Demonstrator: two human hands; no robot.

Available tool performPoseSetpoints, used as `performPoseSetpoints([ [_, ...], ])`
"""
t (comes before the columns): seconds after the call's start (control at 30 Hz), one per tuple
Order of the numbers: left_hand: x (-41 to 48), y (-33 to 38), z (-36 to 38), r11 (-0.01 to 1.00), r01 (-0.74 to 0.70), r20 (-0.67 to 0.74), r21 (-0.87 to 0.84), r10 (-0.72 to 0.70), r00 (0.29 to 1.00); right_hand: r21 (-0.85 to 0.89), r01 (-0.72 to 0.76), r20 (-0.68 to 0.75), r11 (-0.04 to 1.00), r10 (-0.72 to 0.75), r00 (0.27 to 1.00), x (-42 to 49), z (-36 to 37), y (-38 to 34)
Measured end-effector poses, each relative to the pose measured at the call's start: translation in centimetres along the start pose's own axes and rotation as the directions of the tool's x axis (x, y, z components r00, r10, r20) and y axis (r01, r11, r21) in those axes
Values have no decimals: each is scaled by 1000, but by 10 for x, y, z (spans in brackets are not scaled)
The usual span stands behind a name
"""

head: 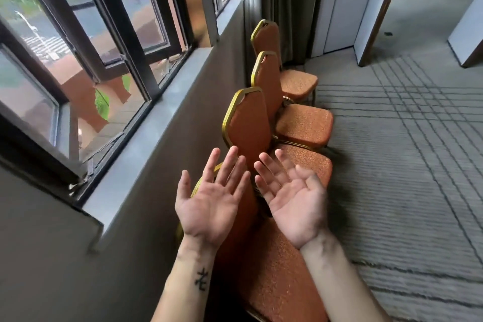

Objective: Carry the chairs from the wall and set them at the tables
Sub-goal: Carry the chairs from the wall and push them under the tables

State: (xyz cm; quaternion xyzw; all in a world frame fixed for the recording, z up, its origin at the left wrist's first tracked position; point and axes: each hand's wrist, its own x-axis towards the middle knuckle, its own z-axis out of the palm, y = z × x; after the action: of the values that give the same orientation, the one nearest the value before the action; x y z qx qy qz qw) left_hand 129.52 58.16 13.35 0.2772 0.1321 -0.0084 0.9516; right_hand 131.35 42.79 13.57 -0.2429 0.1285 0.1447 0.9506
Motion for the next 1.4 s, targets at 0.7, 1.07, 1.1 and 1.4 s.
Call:
performPoseSetpoints([
  [0.7,255,65,-163,924,274,-325,267,-182,928,-145,-231,-361,962,166,918,244,-36,143],
  [1.07,272,74,-193,834,351,-264,425,-256,930,-224,-283,-415,933,171,894,243,-50,156],
  [1.1,271,72,-192,829,360,-253,428,-273,928,-205,-288,-420,935,182,889,242,-50,157],
  [1.4,254,62,-172,784,419,-167,459,-387,907,-122,-209,-440,970,136,888,230,-40,171],
])
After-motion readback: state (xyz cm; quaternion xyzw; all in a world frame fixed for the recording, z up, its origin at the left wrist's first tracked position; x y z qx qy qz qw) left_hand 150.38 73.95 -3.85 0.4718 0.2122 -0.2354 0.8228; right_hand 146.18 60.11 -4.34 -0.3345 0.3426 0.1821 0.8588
